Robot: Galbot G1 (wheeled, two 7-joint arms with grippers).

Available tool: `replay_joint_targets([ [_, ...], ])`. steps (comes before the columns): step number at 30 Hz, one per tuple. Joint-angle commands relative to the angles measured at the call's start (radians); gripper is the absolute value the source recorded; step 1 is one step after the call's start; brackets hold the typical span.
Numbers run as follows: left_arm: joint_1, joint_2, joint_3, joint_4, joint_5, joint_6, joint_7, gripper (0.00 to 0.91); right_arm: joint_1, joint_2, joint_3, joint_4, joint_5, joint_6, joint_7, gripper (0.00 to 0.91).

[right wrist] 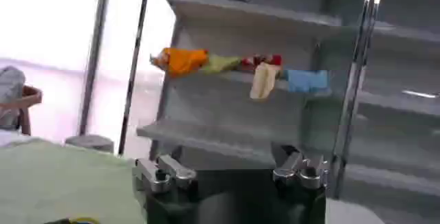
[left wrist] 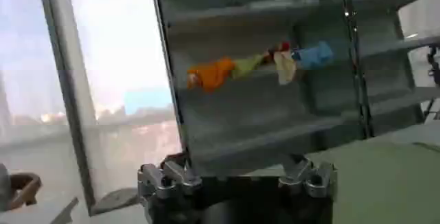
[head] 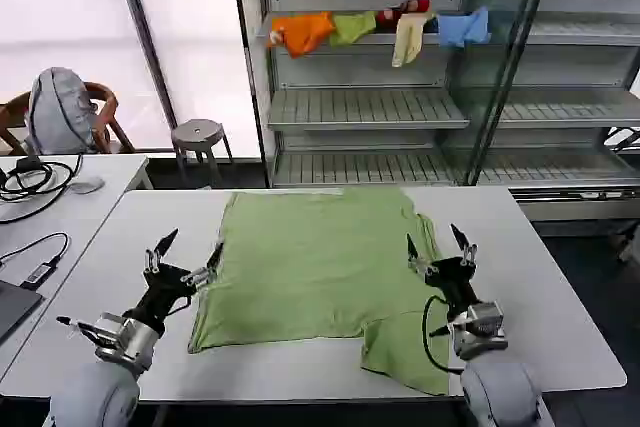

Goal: Fold and organize the clothes.

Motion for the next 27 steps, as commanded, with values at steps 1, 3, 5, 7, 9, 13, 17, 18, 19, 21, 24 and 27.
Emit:
replay_joint_targets([
  [1, 0.178, 0.05, 0.053, -0.143, -0.114, 0.215, -0.134, 0.907, -0.223, -0.094, 0.032, 0.132, 0.056, -0.063, 0.038, 0.907],
  [3, 0.209, 0.06, 0.047, -0.173, -0.127, 0.244, -0.161, 0.907, -0.282, -0.106, 0.07, 0.133, 0.06, -0.062, 0.058, 0.907],
  [5, 0.251, 0.066, 0.051, -0.182, -0.129, 0.257, -0.211, 0.907, -0.34, -0.105, 0.11, 0.153, 0.08, -0.062, 0.058, 0.907],
  [7, 0.283, 0.069, 0.053, -0.185, -0.133, 0.284, -0.248, 0.907, -0.4, -0.103, 0.132, 0.174, 0.09, -0.064, 0.043, 0.907],
  [9, 0.294, 0.07, 0.051, -0.17, -0.139, 0.29, -0.277, 0.907, -0.443, -0.106, 0.15, 0.185, 0.094, -0.056, 0.025, 0.907],
  [13, 0.299, 0.062, 0.021, -0.144, -0.167, 0.302, -0.288, 0.907, -0.477, -0.092, 0.145, 0.132, 0.089, -0.004, 0.007, 0.907],
  [17, 0.312, 0.063, -0.005, -0.155, -0.167, 0.356, -0.316, 0.907, -0.509, -0.076, 0.145, 0.163, 0.094, -0.008, -0.005, 0.907],
  [18, 0.314, 0.064, -0.011, -0.155, -0.173, 0.368, -0.317, 0.907, -0.512, -0.074, 0.146, 0.166, 0.092, -0.009, -0.007, 0.907],
  [19, 0.316, 0.064, -0.019, -0.154, -0.182, 0.374, -0.324, 0.907, -0.519, -0.074, 0.146, 0.165, 0.085, -0.013, -0.009, 0.907],
  [21, 0.313, 0.061, -0.03, -0.15, -0.21, 0.386, -0.331, 0.907, -0.529, -0.074, 0.143, 0.159, 0.079, -0.024, -0.007, 0.907],
  [24, 0.313, 0.063, -0.036, -0.144, -0.21, 0.391, -0.331, 0.907, -0.546, -0.073, 0.138, 0.163, 0.081, -0.036, -0.006, 0.907],
  [27, 0.307, 0.063, -0.042, -0.14, -0.218, 0.391, -0.331, 0.907, -0.549, -0.066, 0.126, 0.169, 0.083, -0.036, -0.001, 0.907],
])
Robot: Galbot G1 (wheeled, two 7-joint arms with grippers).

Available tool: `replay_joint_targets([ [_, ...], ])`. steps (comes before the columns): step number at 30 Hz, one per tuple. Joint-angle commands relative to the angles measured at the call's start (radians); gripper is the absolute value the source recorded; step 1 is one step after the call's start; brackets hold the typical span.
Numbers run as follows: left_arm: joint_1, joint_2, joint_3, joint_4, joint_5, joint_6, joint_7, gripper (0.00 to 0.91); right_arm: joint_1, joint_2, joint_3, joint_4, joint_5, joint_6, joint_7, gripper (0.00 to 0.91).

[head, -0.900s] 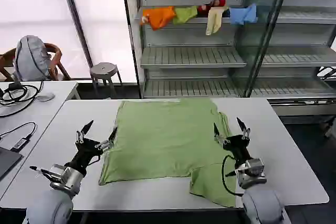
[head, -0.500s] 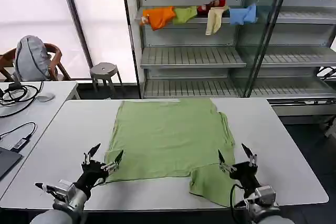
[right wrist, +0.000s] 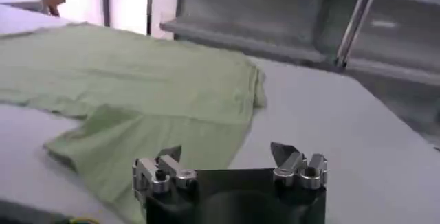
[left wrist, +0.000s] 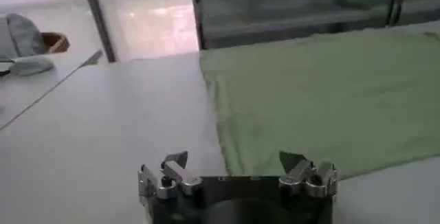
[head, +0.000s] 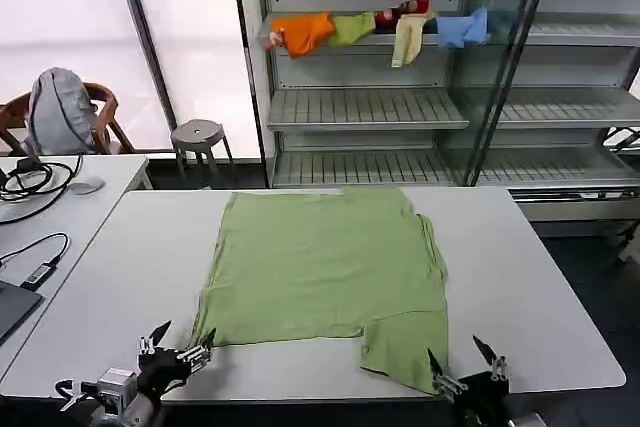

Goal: Fold and organize the clothes.

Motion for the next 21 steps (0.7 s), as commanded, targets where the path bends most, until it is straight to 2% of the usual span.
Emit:
replay_joint_targets([
  [1, 0.029, 0.004, -0.032, -0.002, -0.053, 0.073, -0.054, 0.907, -0.072, -0.001, 0.005, 0.018, 0.006, -0.005, -0.002, 0.907],
  [10, 0.017, 0.004, -0.042, 0.003, -0.085, 0.074, -0.046, 0.907, -0.071, 0.014, -0.011, 0.033, 0.0, -0.005, 0.012, 0.907],
  [11, 0.016, 0.004, -0.039, 0.002, -0.085, 0.074, -0.046, 0.393, -0.071, 0.013, -0.011, 0.033, 0.0, -0.006, 0.012, 0.484],
  [12, 0.014, 0.004, -0.037, 0.003, -0.085, 0.074, -0.044, 0.121, -0.07, 0.012, -0.013, 0.032, 0.0, -0.009, 0.012, 0.212],
  [13, 0.012, 0.004, -0.036, 0.004, -0.085, 0.074, -0.044, 0.02, -0.069, 0.012, -0.017, 0.033, 0.001, -0.014, 0.015, 0.05],
  [14, 0.011, 0.004, -0.036, 0.005, -0.085, 0.074, -0.043, 0.02, -0.068, 0.012, -0.018, 0.033, 0.001, -0.022, 0.017, 0.0],
  [21, 0.015, 0.001, -0.025, 0.006, -0.084, 0.074, -0.022, 0.01, -0.054, 0.012, -0.026, 0.024, 0.02, -0.022, 0.018, 0.0],
])
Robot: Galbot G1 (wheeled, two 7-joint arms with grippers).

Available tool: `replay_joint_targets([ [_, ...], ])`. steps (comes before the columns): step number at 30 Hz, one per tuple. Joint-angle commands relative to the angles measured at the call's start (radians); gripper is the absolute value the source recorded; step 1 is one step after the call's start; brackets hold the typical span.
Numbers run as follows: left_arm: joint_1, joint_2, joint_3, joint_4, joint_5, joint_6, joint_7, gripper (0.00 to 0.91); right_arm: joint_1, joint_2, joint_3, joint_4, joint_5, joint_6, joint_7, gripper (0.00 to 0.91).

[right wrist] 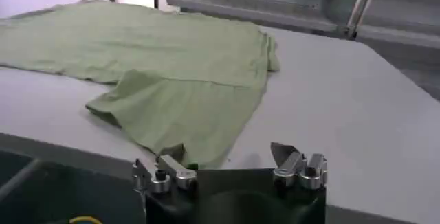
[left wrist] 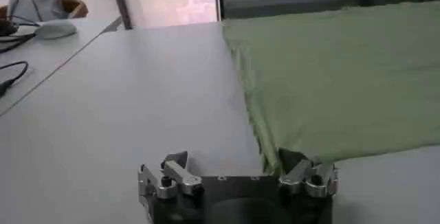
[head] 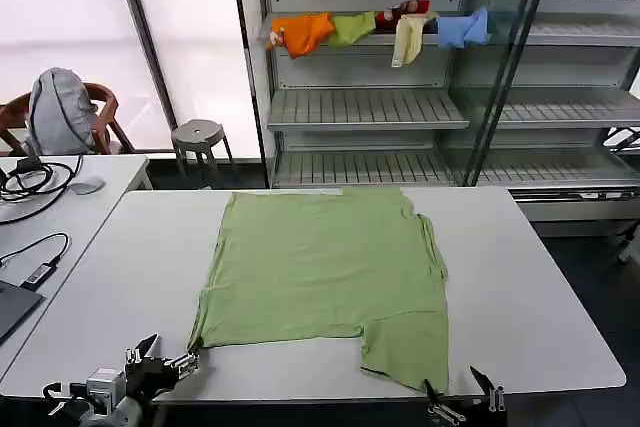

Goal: Fold and organize the clothes.

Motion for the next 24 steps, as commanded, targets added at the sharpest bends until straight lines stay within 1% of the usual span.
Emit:
replay_joint_targets([
  [1, 0.007, -0.005, 0.009, -0.001, -0.011, 0.013, 0.008, 0.01, -0.009, 0.002, 0.0, 0.001, 0.009, -0.007, 0.003, 0.0],
  [12, 0.026, -0.019, 0.025, -0.02, 0.022, 0.009, 0.034, 0.01, 0.002, 0.002, -0.024, 0.002, 0.024, -0.006, 0.002, 0.0],
  [13, 0.028, -0.02, 0.026, -0.022, 0.027, 0.007, 0.04, 0.0, 0.004, 0.002, -0.025, 0.004, 0.024, -0.006, 0.002, 0.0],
  [14, 0.028, -0.021, 0.028, -0.023, 0.031, 0.002, 0.047, 0.01, 0.007, 0.001, -0.025, 0.006, 0.024, -0.004, 0.002, 0.0],
  [16, 0.021, -0.019, 0.037, -0.013, 0.046, -0.039, 0.054, 0.01, 0.014, 0.0, -0.027, 0.005, 0.024, 0.02, 0.002, 0.0],
  [18, 0.002, -0.014, 0.047, 0.003, 0.086, -0.094, 0.059, 0.01, 0.039, 0.004, -0.043, -0.005, 0.009, 0.081, 0.009, 0.0],
  [19, -0.009, -0.012, 0.047, 0.01, 0.085, -0.106, 0.065, 0.01, 0.053, 0.005, -0.047, -0.005, 0.006, 0.109, 0.018, 0.0],
  [20, -0.021, -0.009, 0.044, 0.01, 0.074, -0.111, 0.073, 0.01, 0.071, 0.007, -0.054, 0.0, 0.011, 0.116, 0.026, 0.0],
  [24, -0.079, -0.006, 0.025, 0.011, 0.034, -0.127, 0.099, 0.01, 0.185, 0.006, -0.049, 0.014, 0.053, 0.101, 0.056, 0.0],
])
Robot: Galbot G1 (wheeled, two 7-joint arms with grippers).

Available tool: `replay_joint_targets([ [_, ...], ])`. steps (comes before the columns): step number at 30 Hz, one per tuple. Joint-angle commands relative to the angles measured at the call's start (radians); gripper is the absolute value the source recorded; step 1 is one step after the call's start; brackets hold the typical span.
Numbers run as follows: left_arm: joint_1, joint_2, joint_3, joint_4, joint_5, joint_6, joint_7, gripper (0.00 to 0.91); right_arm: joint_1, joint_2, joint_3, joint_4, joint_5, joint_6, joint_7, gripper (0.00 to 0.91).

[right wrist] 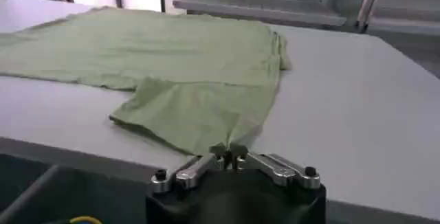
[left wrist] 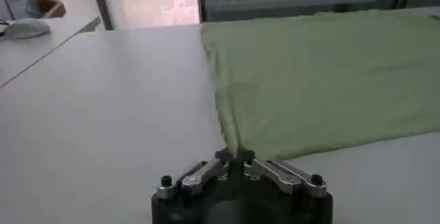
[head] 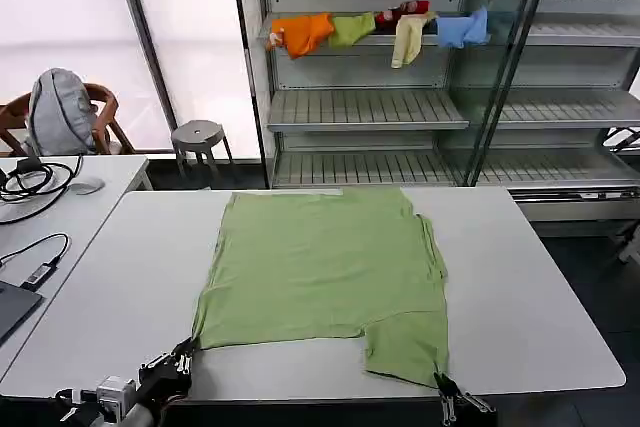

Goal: Fold and organize the clothes.

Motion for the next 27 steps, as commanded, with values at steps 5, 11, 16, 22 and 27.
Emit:
replay_joint_targets([
  [5, -0.167, 0.006, -0.031, 0.043, -0.104, -0.088, 0.06, 0.01, 0.224, -0.007, 0.0, -0.014, 0.066, -0.004, 0.036, 0.0],
  [11, -0.281, 0.009, -0.002, 0.084, -0.151, -0.074, 0.066, 0.01, 0.358, -0.003, -0.031, -0.09, 0.112, -0.066, 0.06, 0.0],
  [16, -0.371, 0.006, 0.04, 0.153, -0.16, -0.067, 0.066, 0.01, 0.478, -0.006, -0.06, -0.161, 0.128, -0.108, 0.08, 0.0],
  [22, -0.448, -0.001, 0.074, 0.234, -0.166, -0.066, 0.078, 0.01, 0.61, -0.007, -0.105, -0.24, 0.161, -0.143, 0.089, 0.0],
  [27, -0.506, 0.0, 0.095, 0.3, -0.173, -0.066, 0.082, 0.01, 0.695, 0.003, -0.168, -0.298, 0.159, -0.15, 0.103, 0.0],
])
